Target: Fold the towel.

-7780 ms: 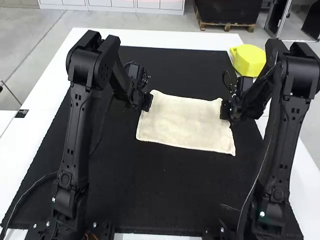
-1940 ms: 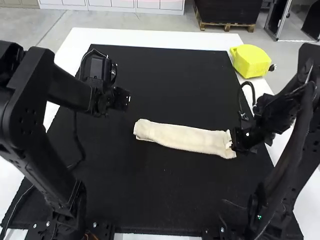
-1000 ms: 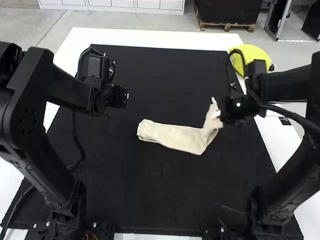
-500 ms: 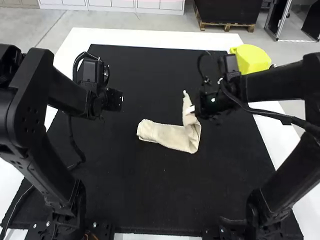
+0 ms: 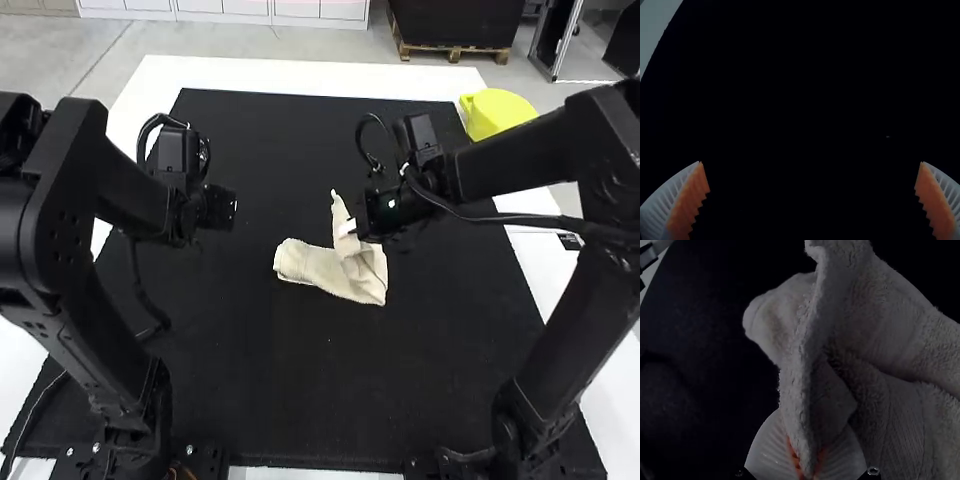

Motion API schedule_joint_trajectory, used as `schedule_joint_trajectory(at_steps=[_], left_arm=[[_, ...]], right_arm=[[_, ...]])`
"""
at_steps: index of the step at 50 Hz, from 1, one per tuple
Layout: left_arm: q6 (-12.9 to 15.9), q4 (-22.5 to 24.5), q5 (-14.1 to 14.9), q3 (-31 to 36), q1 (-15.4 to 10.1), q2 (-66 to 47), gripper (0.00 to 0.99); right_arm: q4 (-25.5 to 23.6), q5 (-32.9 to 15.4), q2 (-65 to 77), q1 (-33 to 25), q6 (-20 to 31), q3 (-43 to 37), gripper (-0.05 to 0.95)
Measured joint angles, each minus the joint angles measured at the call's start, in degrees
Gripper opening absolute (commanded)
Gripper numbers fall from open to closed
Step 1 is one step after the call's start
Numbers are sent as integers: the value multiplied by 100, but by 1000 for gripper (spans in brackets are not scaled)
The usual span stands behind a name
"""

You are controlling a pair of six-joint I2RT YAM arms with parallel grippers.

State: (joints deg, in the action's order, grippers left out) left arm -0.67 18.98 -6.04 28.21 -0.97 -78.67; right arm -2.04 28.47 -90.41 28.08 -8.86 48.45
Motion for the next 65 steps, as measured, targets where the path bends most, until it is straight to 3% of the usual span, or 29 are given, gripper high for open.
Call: schedule_joint_trajectory(at_steps=[44, 60, 65], left_arm=[[2, 81, 0, -129, 96, 0, 969], [22, 101, 0, -286, 210, 0, 969], [22, 101, 0, -334, 212, 0, 969]], right_arm=[[411, -15, -935, 820, -146, 629, -18], [608, 33, -1145, 1222, -315, 693, 423], [675, 55, -1215, 1314, -348, 896, 502]])
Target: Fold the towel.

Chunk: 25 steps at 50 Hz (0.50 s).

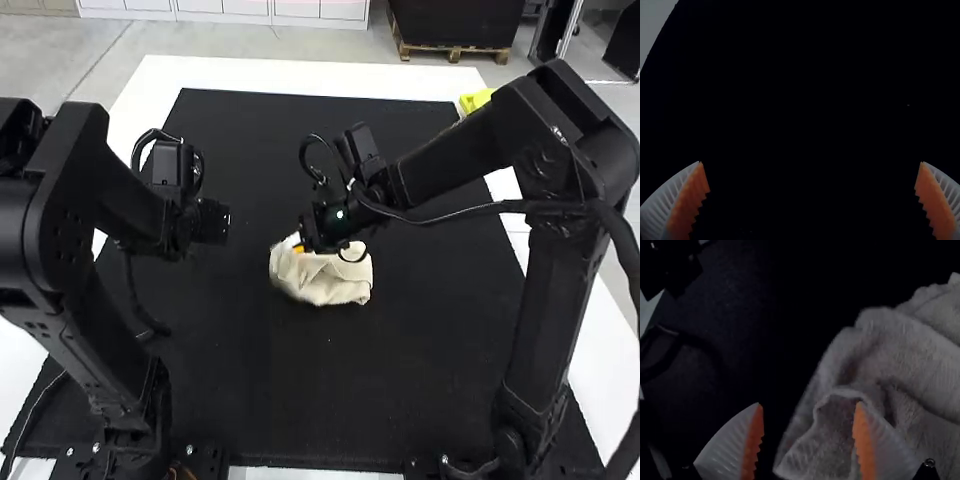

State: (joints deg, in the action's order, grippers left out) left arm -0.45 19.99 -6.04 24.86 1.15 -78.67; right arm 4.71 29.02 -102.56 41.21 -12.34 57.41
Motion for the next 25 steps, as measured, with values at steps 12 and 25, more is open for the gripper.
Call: schedule_joint_trajectory(at_steps=[12, 25], left_arm=[[52, 2, 0, -76, -2, 249, 969], [85, -4, 0, -76, -2, 411, 969]], right_arm=[[17, 17, -15, 17, -57, 404, 392], [-289, 83, 4, -146, -2, 295, -23]])
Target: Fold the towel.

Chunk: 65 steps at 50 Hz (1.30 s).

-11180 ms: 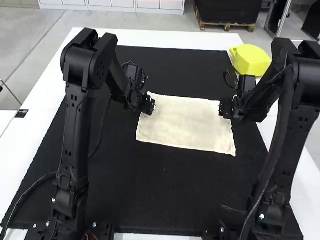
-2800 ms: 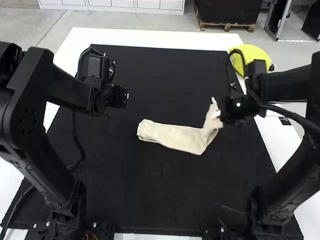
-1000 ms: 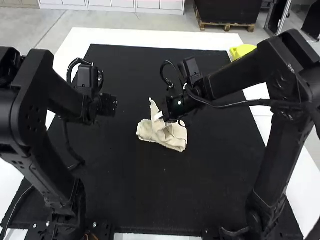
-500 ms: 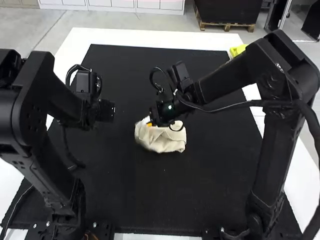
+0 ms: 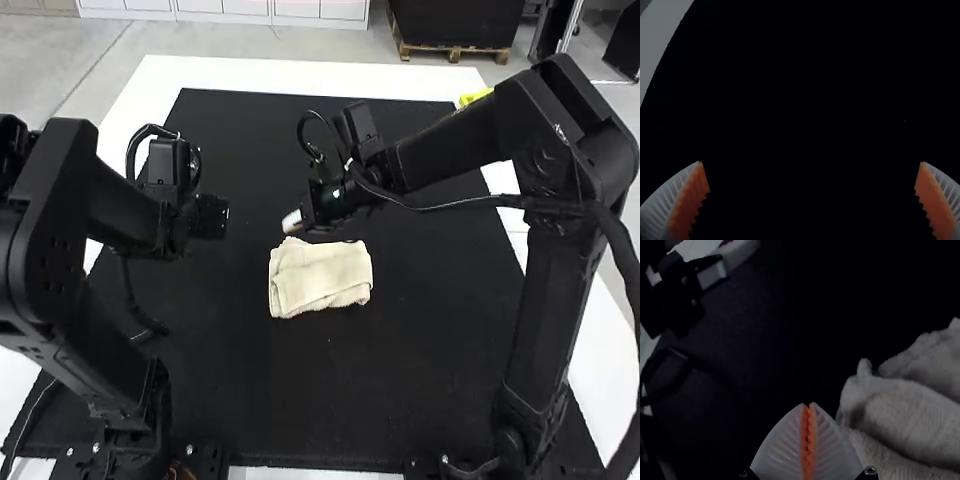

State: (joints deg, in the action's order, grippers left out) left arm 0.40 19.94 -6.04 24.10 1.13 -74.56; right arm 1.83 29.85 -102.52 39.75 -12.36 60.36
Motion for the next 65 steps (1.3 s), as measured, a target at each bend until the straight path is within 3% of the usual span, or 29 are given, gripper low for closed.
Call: schedule_joint_trajectory(at_steps=[12, 28, 65], left_arm=[[0, 83, -2, 0, 0, 0, 969], [0, 94, -2, 0, 2, 0, 969], [0, 203, 0, 0, 90, 0, 969]], right_arm=[[-494, 173, 179, -22, 282, -391, -25], [-612, 337, 205, -4, 490, -656, -25], [286, 339, -511, 0, 575, -885, -25]])
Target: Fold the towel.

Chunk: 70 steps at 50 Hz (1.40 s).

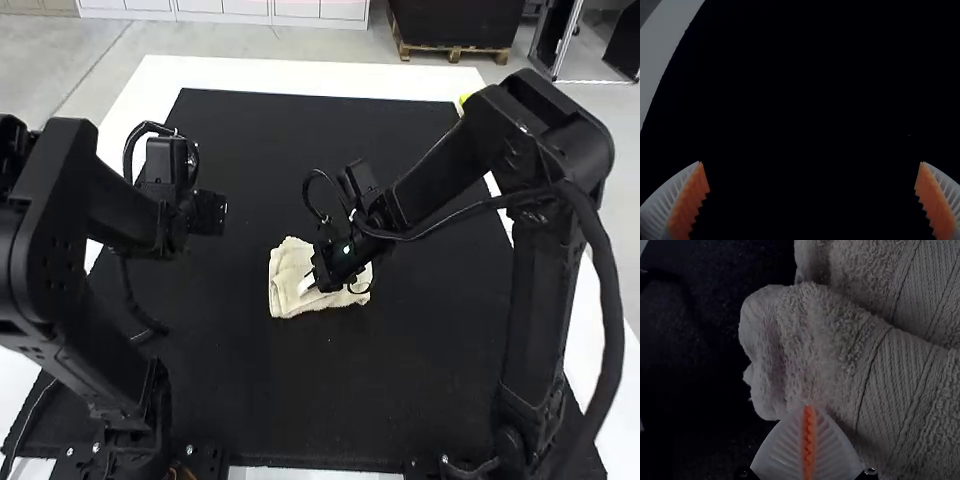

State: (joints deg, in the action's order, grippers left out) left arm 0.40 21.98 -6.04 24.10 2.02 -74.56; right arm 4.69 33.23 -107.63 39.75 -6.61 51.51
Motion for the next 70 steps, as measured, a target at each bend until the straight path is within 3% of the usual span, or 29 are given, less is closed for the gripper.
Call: schedule_joint_trajectory(at_steps=[22, 70], left_arm=[[4, 20, 7, -2, 245, 0, 969], [4, 39, 9, -116, 247, 0, 969]], right_arm=[[343, 2, -498, 0, 2, 151, -25], [669, 0, -964, -175, 103, 715, -25]])
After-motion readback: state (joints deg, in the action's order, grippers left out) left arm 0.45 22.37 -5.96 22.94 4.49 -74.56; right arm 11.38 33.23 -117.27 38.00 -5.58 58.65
